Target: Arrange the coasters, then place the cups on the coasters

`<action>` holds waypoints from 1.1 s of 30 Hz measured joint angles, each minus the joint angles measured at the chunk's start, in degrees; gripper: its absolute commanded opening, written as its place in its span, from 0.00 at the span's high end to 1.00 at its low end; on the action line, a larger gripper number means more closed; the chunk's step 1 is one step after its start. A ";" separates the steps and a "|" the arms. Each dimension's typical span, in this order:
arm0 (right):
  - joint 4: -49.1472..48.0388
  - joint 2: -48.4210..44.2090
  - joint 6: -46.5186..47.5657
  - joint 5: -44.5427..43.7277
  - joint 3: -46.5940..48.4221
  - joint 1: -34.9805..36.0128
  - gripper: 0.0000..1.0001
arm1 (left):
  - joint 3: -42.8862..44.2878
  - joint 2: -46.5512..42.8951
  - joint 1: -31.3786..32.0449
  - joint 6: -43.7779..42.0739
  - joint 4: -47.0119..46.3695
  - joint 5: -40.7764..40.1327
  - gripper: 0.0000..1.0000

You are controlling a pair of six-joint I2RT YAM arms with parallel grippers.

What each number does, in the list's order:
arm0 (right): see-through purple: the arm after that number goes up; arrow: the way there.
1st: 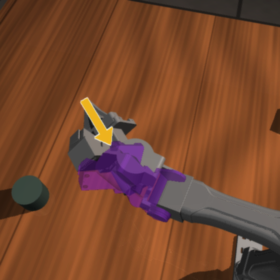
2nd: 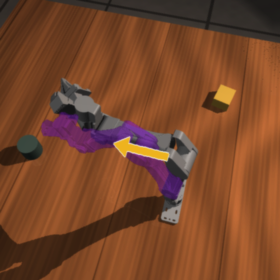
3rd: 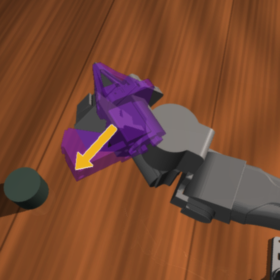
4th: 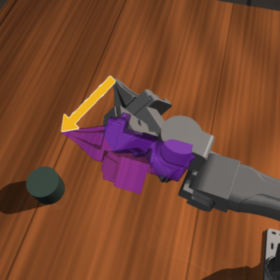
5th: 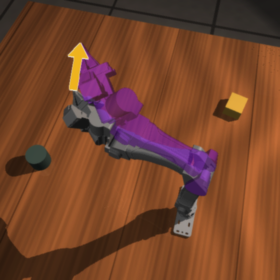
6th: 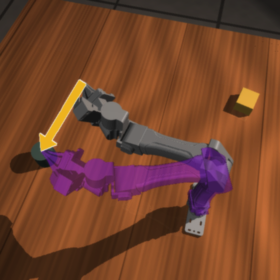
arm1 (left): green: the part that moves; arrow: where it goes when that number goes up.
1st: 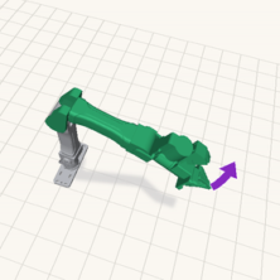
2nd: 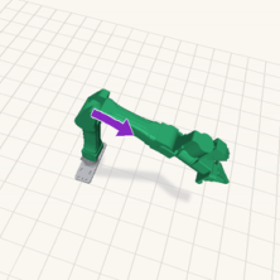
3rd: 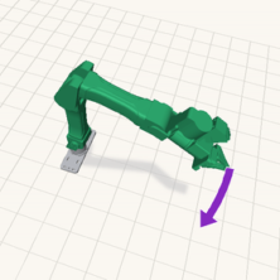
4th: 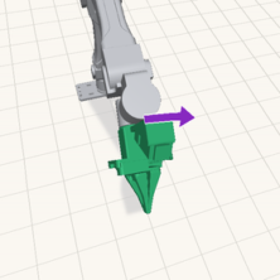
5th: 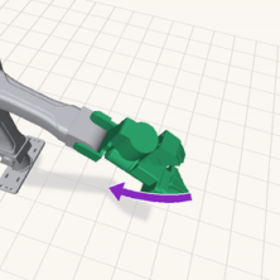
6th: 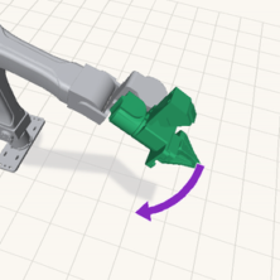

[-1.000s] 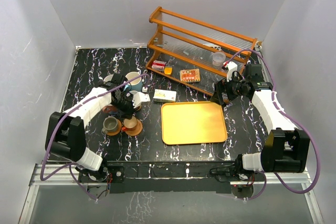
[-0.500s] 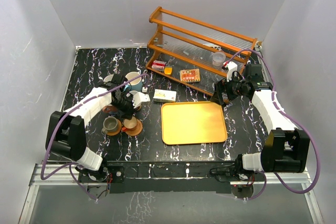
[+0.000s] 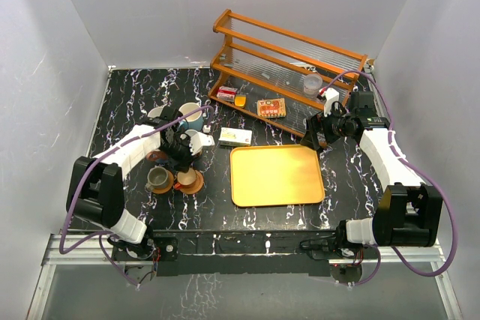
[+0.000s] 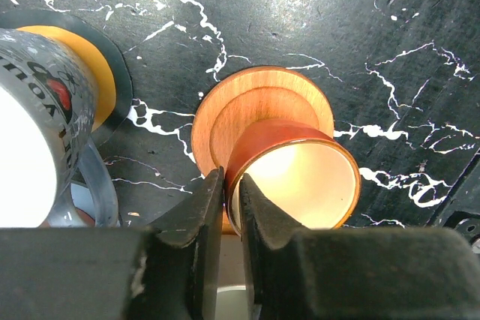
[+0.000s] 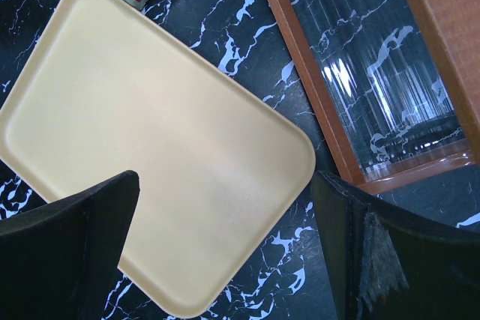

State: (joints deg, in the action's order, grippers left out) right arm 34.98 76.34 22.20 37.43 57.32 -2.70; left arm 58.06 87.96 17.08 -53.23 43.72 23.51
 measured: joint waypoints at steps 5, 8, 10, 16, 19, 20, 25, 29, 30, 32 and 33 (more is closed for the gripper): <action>0.00 0.00 0.00 0.00 0.00 0.00 0.02 | 0.00 0.00 -0.02 0.02 0.04 0.00 0.76; 0.00 0.00 0.00 0.00 0.00 0.00 0.02 | 0.00 0.00 -0.04 -0.11 0.04 0.00 0.73; 0.00 0.00 0.00 0.00 0.00 0.00 0.02 | 0.00 0.00 -0.04 -0.13 0.11 -0.02 0.70; 0.00 0.00 0.00 0.00 0.00 0.00 0.02 | 0.02 -0.63 -0.04 -0.13 0.46 -0.37 0.58; 0.02 0.00 0.00 0.00 0.00 0.00 0.02 | 0.04 -2.10 -0.04 -0.04 0.46 -0.61 0.51; 0.02 0.00 0.00 0.00 0.00 0.00 0.02 | 0.15 -2.80 -0.04 0.13 0.50 -0.66 0.50; 0.22 0.00 0.00 0.02 0.00 0.00 0.02 | 1.88 -5.51 -0.04 0.92 1.05 -0.87 0.35; 0.87 0.00 0.11 0.04 0.00 0.00 0.02 | 3.58 -8.26 -0.04 2.40 1.16 -1.11 0.26; 0.94 0.00 0.17 0.04 0.00 0.00 0.02 | 3.98 -9.33 -0.04 2.97 1.01 -1.36 0.24; 0.98 0.00 0.20 0.04 0.00 0.00 0.02 | 4.79 -11.69 -0.04 4.92 -0.35 -2.29 0.17; 1.01 0.00 0.20 0.04 0.00 0.00 0.02 | 5.18 -12.61 -0.04 6.01 -1.27 -3.15 0.13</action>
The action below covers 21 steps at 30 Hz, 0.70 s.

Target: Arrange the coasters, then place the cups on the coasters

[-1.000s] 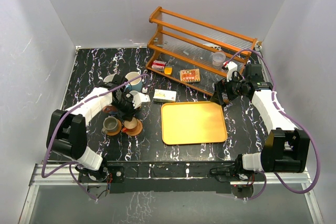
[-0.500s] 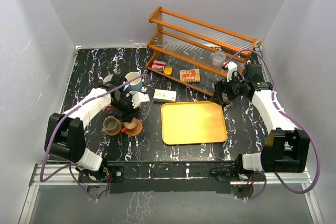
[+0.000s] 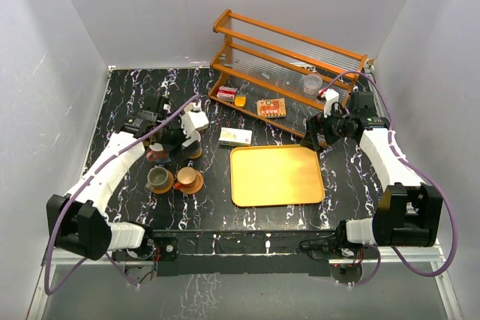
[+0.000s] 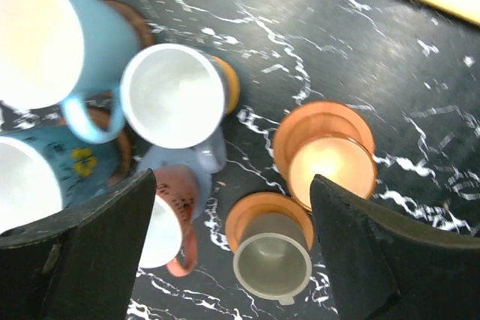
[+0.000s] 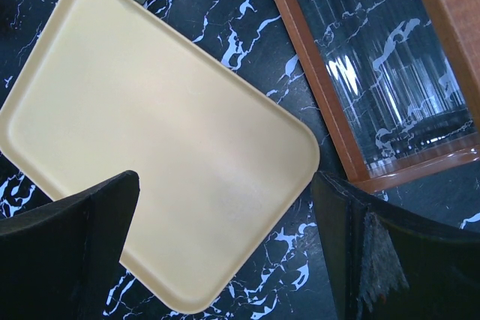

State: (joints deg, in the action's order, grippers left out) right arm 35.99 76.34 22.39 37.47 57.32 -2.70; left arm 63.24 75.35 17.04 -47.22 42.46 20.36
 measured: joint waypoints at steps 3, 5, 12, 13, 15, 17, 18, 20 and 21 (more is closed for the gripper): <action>0.09 0.00 0.00 -0.02 0.00 0.00 0.02 | 0.31 -1.92 0.00 4.42 -4.42 -3.72 0.03; 0.37 0.13 0.00 -0.02 0.09 0.00 0.02 | 0.31 -2.32 0.00 7.58 -7.61 -7.23 0.01; 3.50 2.32 0.04 -1.42 3.52 0.66 0.02 | -0.17 -3.93 -0.13 18.23 -19.23 -24.15 0.01; 3.87 2.54 0.11 -1.88 4.15 0.92 0.02 | -0.35 -4.66 -0.24 19.37 -20.52 -26.29 0.01; 4.81 2.93 0.26 -3.61 5.88 2.03 0.02 | -0.39 -5.86 -0.68 21.29 -22.73 -29.81 0.01; 5.88 3.13 0.42 -6.03 8.07 3.76 0.02 | -0.37 -6.71 -1.81 23.56 -24.92 -32.39 0.01; 6.32 3.23 0.44 -7.39 9.44 4.83 0.02 | -0.37 -6.86 -2.58 24.70 -25.86 -33.31 0.01; 7.08 3.61 0.39 -10.62 12.41 6.91 0.02 | -0.37 -6.86 -4.61 27.17 -27.39 -34.27 0.01; 7.28 3.82 0.31 -12.48 13.99 7.96 0.02 | -0.37 -6.80 -5.73 28.48 -27.80 -34.49 0.01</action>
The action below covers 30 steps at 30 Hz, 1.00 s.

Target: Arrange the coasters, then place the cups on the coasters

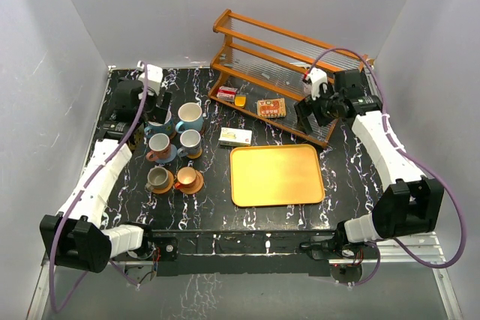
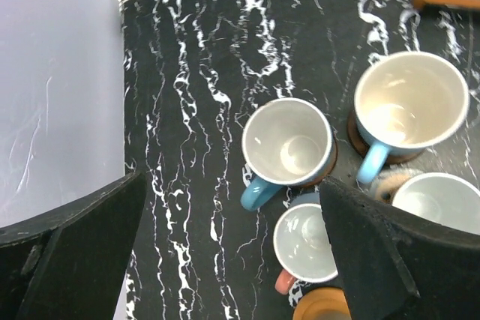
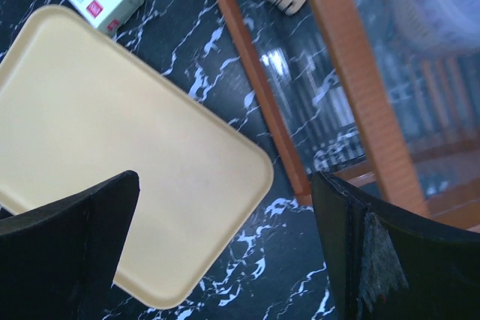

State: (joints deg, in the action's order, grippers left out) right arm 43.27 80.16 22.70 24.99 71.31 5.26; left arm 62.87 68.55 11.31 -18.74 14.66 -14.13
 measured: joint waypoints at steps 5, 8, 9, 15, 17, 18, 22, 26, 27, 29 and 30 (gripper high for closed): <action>2.36 1.90 -1.36 -8.81 8.61 3.32 0.02 | -0.07 0.26 -3.85 4.92 -1.90 0.81 0.01; 3.61 3.63 -3.23 -13.18 13.90 3.41 0.02 | -1.75 -0.02 -4.59 5.77 -4.90 2.38 0.01; 3.63 3.85 -3.82 -14.14 14.84 3.39 0.02 | -2.97 -0.35 -4.81 5.86 -6.34 2.91 0.01; 0.79 1.75 -9.27 -19.78 14.99 3.37 0.02 | -8.79 -2.16 -5.75 7.19 -12.57 3.76 0.01; -1.84 -0.28 -10.38 -20.74 13.20 3.37 0.02 | -8.85 -2.19 -6.32 8.33 -14.34 4.33 0.01; -2.86 -1.53 -10.95 -20.98 12.28 3.37 0.02 | -8.90 -2.19 -6.51 8.90 -15.28 4.57 0.01; -6.51 -3.69 -12.28 -20.50 11.39 3.37 0.02 | -9.09 -2.19 -7.15 10.54 -16.52 6.80 0.01; -8.48 -3.74 -12.79 -19.12 11.37 3.37 0.02 | -8.48 -1.86 -7.37 10.38 -14.91 10.93 0.01; -8.87 -3.74 -12.92 -18.78 11.34 3.37 0.02 | -8.00 -1.60 -7.39 10.19 -14.29 11.91 0.01; -9.42 -3.74 -13.25 -18.08 11.30 3.37 0.02 | -6.86 -1.05 -7.41 9.64 -13.25 14.23 0.01; -9.53 -3.74 -13.44 -17.64 11.23 3.37 0.02 | -6.34 -0.87 -7.41 9.35 -12.85 15.34 0.01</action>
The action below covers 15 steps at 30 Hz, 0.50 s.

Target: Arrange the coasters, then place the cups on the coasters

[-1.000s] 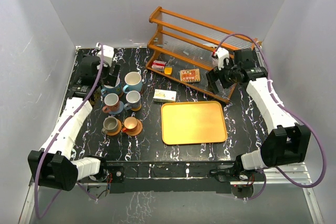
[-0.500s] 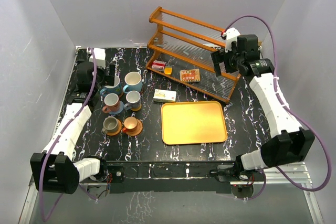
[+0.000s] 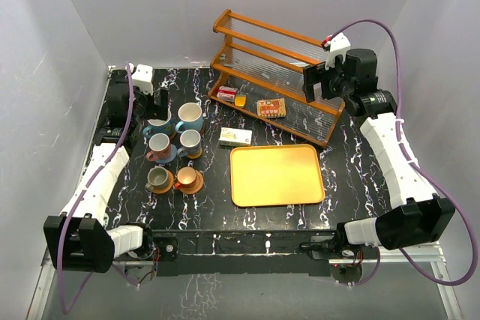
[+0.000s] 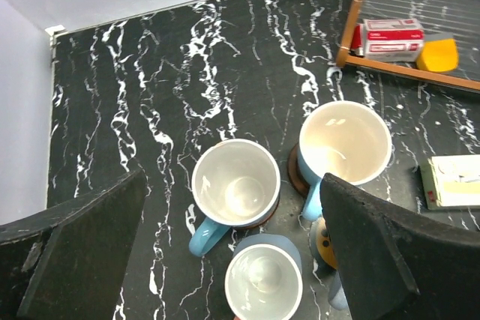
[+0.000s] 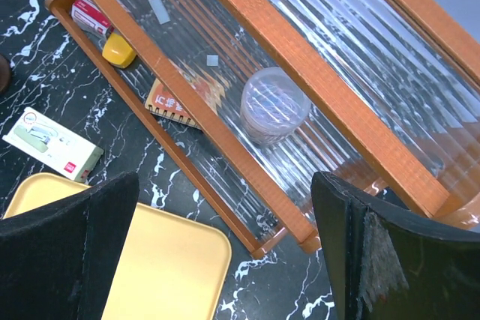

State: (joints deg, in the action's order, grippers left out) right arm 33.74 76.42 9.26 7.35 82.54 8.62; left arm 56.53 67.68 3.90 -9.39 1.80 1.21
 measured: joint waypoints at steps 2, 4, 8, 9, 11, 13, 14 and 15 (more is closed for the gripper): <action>-0.70 0.00 -0.20 0.81 -0.55 0.00 0.02 | 0.48 0.20 0.02 -0.33 0.11 1.99 0.01; -0.98 0.00 -0.15 1.66 -1.29 -0.02 0.02 | 0.48 0.22 0.02 -0.70 0.13 3.30 0.01; -1.25 -0.07 -0.15 2.62 -2.82 -0.15 0.02 | 0.48 0.35 0.00 -0.79 0.07 5.22 0.01; -1.55 -0.15 -0.20 2.67 -3.30 -0.17 0.02 | 0.46 0.35 0.00 -0.57 0.00 5.53 0.01; -2.78 -0.66 -0.37 2.64 -4.79 -0.28 0.02 | 0.35 0.35 -0.04 -0.15 -0.07 5.88 0.01; -3.50 -1.18 -0.42 2.43 -6.05 -0.44 0.02 | 0.20 0.35 -0.26 0.52 0.00 6.19 0.01; -3.80 -1.33 -0.42 2.32 -6.47 -0.50 0.02 | 0.15 0.35 -0.39 0.79 0.02 6.29 0.01; -3.89 -1.40 -0.42 2.14 -6.67 -0.50 0.02 | 0.15 0.35 -0.55 1.09 0.11 6.34 0.01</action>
State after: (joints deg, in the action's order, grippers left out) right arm 29.85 75.02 8.84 9.50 75.88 8.12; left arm 56.69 68.03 3.36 -8.29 1.91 7.55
